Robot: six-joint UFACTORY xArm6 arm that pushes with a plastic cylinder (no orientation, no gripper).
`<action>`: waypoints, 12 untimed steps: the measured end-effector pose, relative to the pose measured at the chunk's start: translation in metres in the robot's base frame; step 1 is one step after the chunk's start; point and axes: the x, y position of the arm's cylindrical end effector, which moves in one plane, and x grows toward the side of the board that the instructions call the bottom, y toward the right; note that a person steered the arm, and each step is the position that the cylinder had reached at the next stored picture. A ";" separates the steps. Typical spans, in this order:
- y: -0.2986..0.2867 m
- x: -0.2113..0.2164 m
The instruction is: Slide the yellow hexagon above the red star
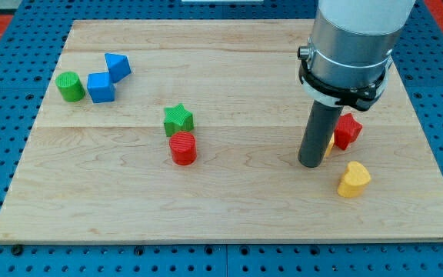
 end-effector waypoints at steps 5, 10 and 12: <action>0.016 -0.011; -0.040 -0.097; 0.031 -0.119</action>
